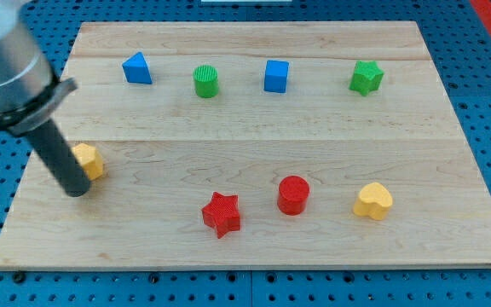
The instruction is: Place the red circle diagonally to the top right of red star
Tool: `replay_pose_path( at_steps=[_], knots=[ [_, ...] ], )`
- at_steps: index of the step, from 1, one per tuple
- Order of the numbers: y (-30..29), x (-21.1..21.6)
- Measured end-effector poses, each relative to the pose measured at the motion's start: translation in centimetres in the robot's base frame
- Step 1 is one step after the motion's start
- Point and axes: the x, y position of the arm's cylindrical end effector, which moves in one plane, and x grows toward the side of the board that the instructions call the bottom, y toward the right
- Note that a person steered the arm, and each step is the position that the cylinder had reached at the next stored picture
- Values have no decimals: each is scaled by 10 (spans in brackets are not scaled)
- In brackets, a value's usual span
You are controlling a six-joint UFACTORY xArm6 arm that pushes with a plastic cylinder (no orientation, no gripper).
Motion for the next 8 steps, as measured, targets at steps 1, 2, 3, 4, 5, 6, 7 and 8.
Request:
replay_pose_path(
  at_steps=[1,2,3,4,5,6,7,8],
  knots=[
    [26,-24],
    [48,-40],
    [154,-79],
    [213,-92],
    [207,-82],
    [230,-45],
    [242,-7],
    [287,-8]
  ],
)
